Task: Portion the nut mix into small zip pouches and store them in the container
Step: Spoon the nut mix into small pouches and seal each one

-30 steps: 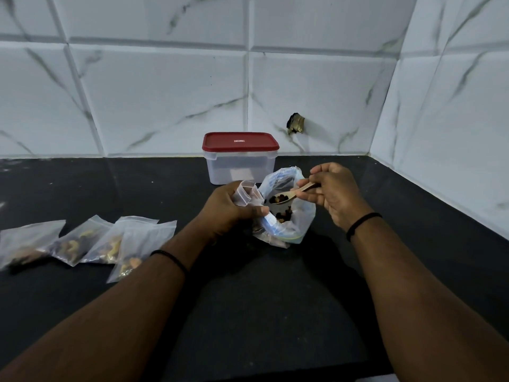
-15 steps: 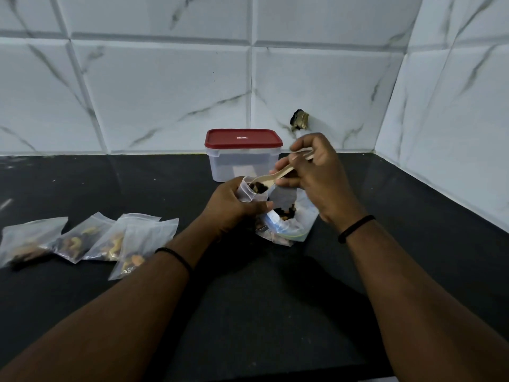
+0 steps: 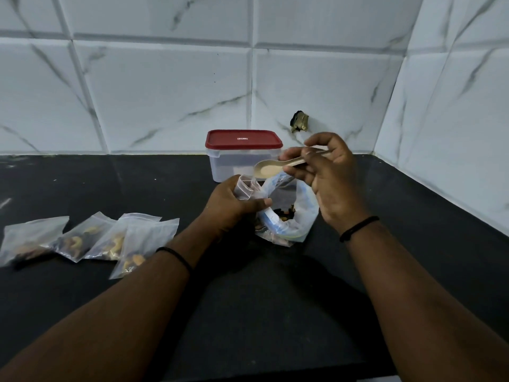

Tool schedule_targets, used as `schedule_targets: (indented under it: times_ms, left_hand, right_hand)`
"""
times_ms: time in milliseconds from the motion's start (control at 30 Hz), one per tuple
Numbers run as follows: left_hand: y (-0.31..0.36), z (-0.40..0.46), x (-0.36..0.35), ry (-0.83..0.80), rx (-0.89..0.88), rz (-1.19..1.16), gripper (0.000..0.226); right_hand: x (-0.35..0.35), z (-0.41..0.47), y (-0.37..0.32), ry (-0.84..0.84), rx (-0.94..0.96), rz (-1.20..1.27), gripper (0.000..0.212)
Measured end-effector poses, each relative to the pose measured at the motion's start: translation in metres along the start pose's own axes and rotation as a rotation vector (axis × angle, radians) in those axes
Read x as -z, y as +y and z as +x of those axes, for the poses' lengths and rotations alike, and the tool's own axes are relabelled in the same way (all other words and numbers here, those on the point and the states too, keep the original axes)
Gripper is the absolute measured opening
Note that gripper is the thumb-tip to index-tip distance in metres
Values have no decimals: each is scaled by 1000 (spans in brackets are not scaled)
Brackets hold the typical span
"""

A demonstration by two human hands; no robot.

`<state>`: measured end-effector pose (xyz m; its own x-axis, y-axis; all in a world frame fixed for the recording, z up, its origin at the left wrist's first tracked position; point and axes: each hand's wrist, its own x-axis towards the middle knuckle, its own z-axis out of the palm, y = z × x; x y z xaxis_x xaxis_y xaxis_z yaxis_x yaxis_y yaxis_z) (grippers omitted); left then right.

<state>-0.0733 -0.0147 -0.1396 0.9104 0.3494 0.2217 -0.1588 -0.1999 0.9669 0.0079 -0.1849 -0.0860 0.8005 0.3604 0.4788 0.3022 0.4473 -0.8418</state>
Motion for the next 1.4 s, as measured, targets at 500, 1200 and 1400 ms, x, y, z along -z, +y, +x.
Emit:
schedule_targets:
  times_ms: [500, 1200, 1400]
  left_hand:
    - [5, 0, -3, 49, -37, -46, 58]
    - [19, -17, 5, 180, 110, -149, 132]
    - [25, -25, -14, 12, -56, -131, 102]
  right_hand:
    - [23, 7, 34, 282, -302, -915, 7]
    - [-24, -37, 16, 24, 138, -1172, 22]
    - [-42, -40, 23, 23, 138, -817, 10]
